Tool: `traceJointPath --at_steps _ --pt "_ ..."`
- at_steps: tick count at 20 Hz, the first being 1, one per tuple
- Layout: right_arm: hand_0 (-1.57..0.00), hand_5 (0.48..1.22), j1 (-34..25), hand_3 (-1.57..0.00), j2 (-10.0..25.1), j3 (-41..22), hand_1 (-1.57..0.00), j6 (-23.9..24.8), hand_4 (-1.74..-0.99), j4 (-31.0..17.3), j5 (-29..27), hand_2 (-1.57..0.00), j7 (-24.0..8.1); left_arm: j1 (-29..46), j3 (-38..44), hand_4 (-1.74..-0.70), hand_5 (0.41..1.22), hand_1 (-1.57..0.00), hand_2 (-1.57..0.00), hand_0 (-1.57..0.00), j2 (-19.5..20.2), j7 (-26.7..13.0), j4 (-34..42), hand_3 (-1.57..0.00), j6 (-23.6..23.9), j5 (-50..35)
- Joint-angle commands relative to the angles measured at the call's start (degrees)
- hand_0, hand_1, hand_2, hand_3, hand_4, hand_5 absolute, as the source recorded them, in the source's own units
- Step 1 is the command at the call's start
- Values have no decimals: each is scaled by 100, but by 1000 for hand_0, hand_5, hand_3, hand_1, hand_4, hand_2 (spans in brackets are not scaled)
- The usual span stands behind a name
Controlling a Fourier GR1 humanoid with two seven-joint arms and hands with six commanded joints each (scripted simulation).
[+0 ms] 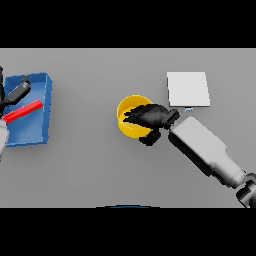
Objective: Pick up the red beaker and tilt it to pour out 1 green nut into yellow bowl. Pick up the yellow bowl and place it on the metallic measuring scale.
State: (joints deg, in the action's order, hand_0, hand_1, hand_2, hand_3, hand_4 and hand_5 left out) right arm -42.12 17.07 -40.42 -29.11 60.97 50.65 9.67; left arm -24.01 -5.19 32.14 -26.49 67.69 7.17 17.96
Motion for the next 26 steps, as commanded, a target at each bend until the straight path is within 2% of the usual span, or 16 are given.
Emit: traceJointPath --at_steps 1,2,3,5,6,8,10,11,12,15,16,20,23,26 --pt "1 776 31 -104 -35 30 -9 -95 -1293 -12 -52 -43 -77 22 12 -747 700 1 1 1 12 43 -14 1 -9 -15" --pt "-26 805 33 -141 -27 81 -36 -195 -1302 16 -100 -71 -154 44 -6 -750 701 1 1 1 -7 21 -1 1 22 10" --pt "-161 839 30 -182 -44 55 -135 -172 -1321 -6 -63 -147 -199 -2 -8 -752 701 1 1 1 -16 21 -41 1 42 28" --pt "-669 976 44 -309 56 57 -652 -147 -1394 41 -95 -614 36 -25 -2 -755 703 1 1 1 -15 54 -75 1 19 14" --pt "-849 1025 41 -399 28 61 -836 -222 -1463 59 -111 -806 -12 16 -18 -755 704 1 1 1 -32 105 -82 1 38 26" --pt "-1109 1096 -2 -706 4 18 -1100 -220 -1557 -34 -138 -1081 48 9 -29 -756 701 1 1 1 6 58 -6 1 25 52" --pt "-1275 1141 -19 -1007 36 37 -1270 -389 -1623 20 -223 -1176 -3 70 -42 -751 698 1 1 1 9 95 14 1 11 48" --pt "-1334 1157 -10 -1120 57 35 -1330 -349 -1647 14 -251 -1205 30 43 -7 -750 695 1 1 1 23 124 -41 1 -2 16" --pt "-1382 1170 -22 -1210 31 3 -1378 -382 -1666 53 -246 -1234 -91 -4 -18 -747 692 1 1 1 17 107 -46 1 20 43" --pt "-1474 1195 -18 -1365 115 -19 -1472 -271 -1702 46 -316 -1281 49 4 -71 -735 689 1 1 1 19 31 42 1 -21 72" --pt "-1493 1200 -19 -1386 94 0 -1492 -272 -1710 46 -351 -1286 10 58 -58 -736 688 1 1 1 26 63 111 1 -38 35" --pt "-1539 1212 38 -1376 288 16 -1539 -293 -1728 407 -406 -1330 40 31 -48 -730 687 1 1 1 58 -13 53 1 -35 65" --pt "-1555 1217 -89 -1286 330 223 -1554 -595 -1735 693 -539 -1386 -287 -20 -62 -733 692 1 1 1 54 -1 72 1 -26 84" --pt "-1563 1219 -104 -1242 532 372 -1563 -693 -1738 976 -560 -1419 -370 -10 -45 -734 697 1 1 1 86 -9 50 1 -53 72"
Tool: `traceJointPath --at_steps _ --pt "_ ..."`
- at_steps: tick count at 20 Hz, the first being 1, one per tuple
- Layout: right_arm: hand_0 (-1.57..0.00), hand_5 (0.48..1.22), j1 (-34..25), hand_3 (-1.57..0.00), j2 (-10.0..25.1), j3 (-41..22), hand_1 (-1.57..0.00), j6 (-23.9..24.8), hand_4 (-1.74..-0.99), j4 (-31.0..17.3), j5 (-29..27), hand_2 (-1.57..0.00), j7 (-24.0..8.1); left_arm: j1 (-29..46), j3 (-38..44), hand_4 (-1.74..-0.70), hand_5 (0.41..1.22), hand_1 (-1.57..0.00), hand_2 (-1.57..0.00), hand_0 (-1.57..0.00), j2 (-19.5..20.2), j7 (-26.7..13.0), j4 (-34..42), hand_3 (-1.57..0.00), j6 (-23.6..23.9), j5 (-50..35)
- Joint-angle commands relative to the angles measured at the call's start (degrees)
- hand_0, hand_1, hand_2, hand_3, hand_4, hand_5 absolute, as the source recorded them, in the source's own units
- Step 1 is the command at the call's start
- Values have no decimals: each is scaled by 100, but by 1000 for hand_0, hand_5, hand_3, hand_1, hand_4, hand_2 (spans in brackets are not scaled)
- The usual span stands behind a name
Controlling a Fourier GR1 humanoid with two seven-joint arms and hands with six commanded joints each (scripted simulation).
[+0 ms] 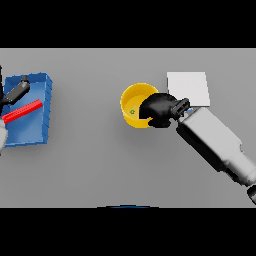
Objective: Pick up the red beaker and tilt it to pour out 1 green nut into yellow bowl. Pick up the yellow bowl and place it on the metallic measuring scale.
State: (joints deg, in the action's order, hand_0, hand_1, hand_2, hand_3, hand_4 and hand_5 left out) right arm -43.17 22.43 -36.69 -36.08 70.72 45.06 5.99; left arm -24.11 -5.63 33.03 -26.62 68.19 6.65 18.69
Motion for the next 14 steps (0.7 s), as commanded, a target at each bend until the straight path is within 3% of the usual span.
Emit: traceJointPath --at_steps 1,4,6,9,14 --pt "-1564 1219 -43 -1257 60 80 -1564 2 -1738 19 -4 -1414 -10 41 13 -738 696 1 1 1 5 127 -1 1 10 -19" --pt "-1568 1220 -47 -1266 193 273 -1568 -13 -1740 214 -57 -1436 -122 27 -5 -736 697 1 1 1 -29 143 -41 1 58 15" --pt "-1569 1220 -76 -1376 207 398 -1569 17 -1740 209 -115 -1439 -101 -28 66 -746 697 1 1 1 15 157 -61 1 25 -50" --pt "-1570 1220 -74 -1283 369 650 -1570 58 -1741 169 -164 -1482 -208 -8 6 -742 704 1 1 1 20 56 41 1 -27 -16" --pt "-1571 1221 -297 -1209 660 985 -1571 557 -1741 -476 0 -1536 -102 -1 3 -743 708 1 1 1 15 -77 96 1 0 17"
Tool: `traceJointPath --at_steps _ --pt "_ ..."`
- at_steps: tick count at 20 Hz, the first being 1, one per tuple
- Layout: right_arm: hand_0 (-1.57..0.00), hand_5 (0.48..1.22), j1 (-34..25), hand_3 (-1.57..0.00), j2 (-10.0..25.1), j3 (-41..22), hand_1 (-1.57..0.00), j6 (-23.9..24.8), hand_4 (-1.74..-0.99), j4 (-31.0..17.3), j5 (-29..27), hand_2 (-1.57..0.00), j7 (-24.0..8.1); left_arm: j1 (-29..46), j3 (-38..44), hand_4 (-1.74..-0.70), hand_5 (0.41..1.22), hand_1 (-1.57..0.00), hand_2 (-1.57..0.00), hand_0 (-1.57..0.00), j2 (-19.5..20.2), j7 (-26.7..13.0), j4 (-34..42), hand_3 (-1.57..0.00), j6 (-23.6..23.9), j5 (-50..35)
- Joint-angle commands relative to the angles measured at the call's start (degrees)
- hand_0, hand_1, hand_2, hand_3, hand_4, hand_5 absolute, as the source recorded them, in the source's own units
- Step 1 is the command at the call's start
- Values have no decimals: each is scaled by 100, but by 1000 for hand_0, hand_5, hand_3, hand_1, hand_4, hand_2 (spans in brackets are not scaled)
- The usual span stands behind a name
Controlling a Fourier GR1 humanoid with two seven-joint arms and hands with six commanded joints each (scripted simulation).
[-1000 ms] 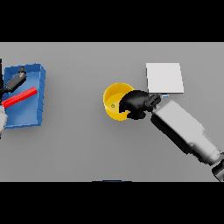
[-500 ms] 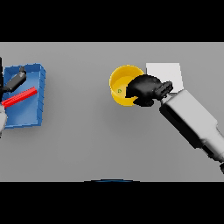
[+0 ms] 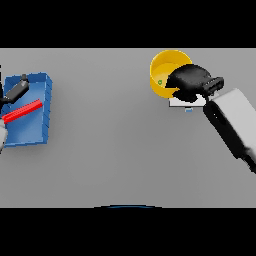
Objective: Pick up the red beaker and tilt it to pour out 1 green nut into yellow bowl. Pick up the yellow bowl and place it on the metallic measuring scale.
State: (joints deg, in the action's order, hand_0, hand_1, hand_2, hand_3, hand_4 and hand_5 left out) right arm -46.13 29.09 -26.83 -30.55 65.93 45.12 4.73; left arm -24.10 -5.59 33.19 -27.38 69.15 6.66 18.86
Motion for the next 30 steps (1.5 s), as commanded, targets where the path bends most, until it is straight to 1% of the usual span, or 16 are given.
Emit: traceJointPath --at_steps 1,4,6,10,13,17,20,21,22,23,24,25,26,28,29,30 --pt "-1571 1221 -23 -1198 36 53 -1571 85 -1741 -168 4 -1540 76 9 -4 -741 706 1 1 1 -25 -35 1 1 5 -6" --pt "-1571 1221 -115 -1175 127 251 -1571 337 -1741 -691 -4 -1501 226 115 30 -734 697 1 1 1 44 92 82 1 -43 -51" --pt "-1571 1221 -98 -1176 153 308 -1571 553 -1741 -1011 51 -1506 279 93 23 -728 691 1 1 1 8 7 85 1 -22 -41" --pt "-1571 1221 -95 -1283 72 341 -1571 962 -1741 -1629 189 -1439 355 23 28 -721 682 1 1 1 18 -74 17 1 -32 -17" --pt "-1571 1221 -133 -1362 26 395 -1571 1109 -1741 -2058 207 -1396 465 149 44 -722 681 1 1 1 59 12 71 1 -4 -8" --pt "-1571 1221 -144 -1338 -87 431 -1571 1252 -1741 -2367 188 -1362 601 74 20 -728 675 1 1 1 -1 -36 -2 1 27 21" --pt "-1556 1221 -188 -1436 -181 465 -1571 1390 -1741 -2587 159 -1338 767 0 50 -723 671 1 1 1 61 39 -77 1 -15 12" --pt "-1501 1221 -160 -1463 -171 458 -1571 1420 -1741 -2632 163 -1330 819 -17 24 -723 669 1 1 1 30 43 -119 1 -23 20" --pt "-1464 1221 -218 -1451 -214 462 -1571 1401 -1741 -2649 172 -1335 669 -52 -5 -722 668 1 1 1 0 23 -116 1 -35 30" --pt "-1448 1221 -233 -1390 -226 474 -1501 1408 -1734 -2651 155 -1382 681 -13 1 -724 667 1 1 1 21 41 -74 1 -35 27" --pt "-1472 1221 -187 -1244 -205 493 -1479 1425 -1736 -2656 119 -1420 769 23 10 -725 669 1 1 1 23 51 -65 1 -28 19" --pt "-1492 1221 -143 -1097 -202 500 -1484 1362 -1737 -2564 84 -1450 673 -48 -12 -724 671 1 1 1 -11 6 -175 1 -21 48" --pt "-1439 1221 -146 -990 -218 499 -1337 1291 -1688 -2474 66 -1286 633 -4 -8 -722 671 1 1 1 4 61 -120 1 -13 43" --pt "-990 1080 -178 -796 -165 472 -882 1250 -1629 -2462 112 -921 665 -12 -5 -719 668 1 1 1 12 13 -100 1 -43 27" --pt "-792 1029 -196 -723 -165 430 -705 1197 -1609 -2494 167 -782 559 26 -19 -719 667 1 1 1 0 56 -47 1 -37 25" --pt "-634 987 -170 -661 -152 352 -564 1183 -1593 -2484 229 -660 594 -22 -33 -718 666 1 1 1 -23 11 -59 1 -28 42"
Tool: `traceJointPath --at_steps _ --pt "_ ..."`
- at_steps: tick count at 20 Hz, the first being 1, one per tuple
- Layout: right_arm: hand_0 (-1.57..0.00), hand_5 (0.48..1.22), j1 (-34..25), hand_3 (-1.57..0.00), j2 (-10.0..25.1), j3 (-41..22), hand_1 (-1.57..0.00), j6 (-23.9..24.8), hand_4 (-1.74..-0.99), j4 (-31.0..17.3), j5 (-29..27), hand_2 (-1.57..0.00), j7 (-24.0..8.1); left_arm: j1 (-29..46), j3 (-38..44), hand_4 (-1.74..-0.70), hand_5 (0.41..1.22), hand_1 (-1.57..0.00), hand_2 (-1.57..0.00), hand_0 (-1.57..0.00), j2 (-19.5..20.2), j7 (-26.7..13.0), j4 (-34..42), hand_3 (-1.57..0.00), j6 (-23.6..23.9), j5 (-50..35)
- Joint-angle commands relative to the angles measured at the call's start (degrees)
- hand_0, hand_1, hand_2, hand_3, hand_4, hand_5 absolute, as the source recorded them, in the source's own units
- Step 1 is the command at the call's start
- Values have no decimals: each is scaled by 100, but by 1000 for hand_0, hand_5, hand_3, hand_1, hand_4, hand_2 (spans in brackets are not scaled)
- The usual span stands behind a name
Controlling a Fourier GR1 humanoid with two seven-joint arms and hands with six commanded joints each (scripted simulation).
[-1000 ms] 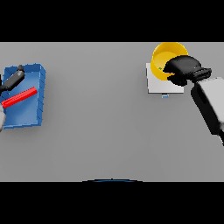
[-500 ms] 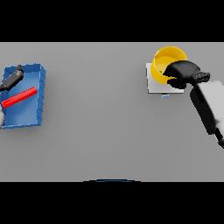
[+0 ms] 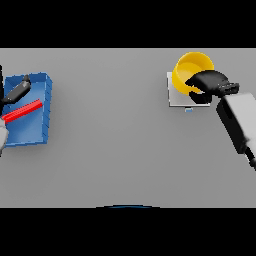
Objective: Pick up the red beaker and tilt it to pour out 1 green nut into yellow bowl. Pick up the yellow bowl and place it on the metallic measuring scale.
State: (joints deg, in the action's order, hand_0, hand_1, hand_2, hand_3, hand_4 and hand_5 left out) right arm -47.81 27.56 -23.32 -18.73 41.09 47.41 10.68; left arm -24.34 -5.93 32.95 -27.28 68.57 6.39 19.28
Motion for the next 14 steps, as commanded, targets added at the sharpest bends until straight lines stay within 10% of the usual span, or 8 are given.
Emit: traceJointPath --at_steps 1,6,14 --pt "-507 955 2 -604 22 -32 -451 -65 -1579 1 6 -553 75 12 45 -720 663 1 1 1 37 48 -33 1 3 -24" --pt "-165 856 -104 -394 23 -60 -147 40 -1546 -129 38 -195 402 -7 21 -722 664 1 1 1 5 -16 -75 1 11 -2" --pt "-27 752 -42 -169 -26 -4 -24 -8 -1491 -250 0 -32 202 -41 -26 -722 665 1 1 1 -51 1 -46 1 36 30"
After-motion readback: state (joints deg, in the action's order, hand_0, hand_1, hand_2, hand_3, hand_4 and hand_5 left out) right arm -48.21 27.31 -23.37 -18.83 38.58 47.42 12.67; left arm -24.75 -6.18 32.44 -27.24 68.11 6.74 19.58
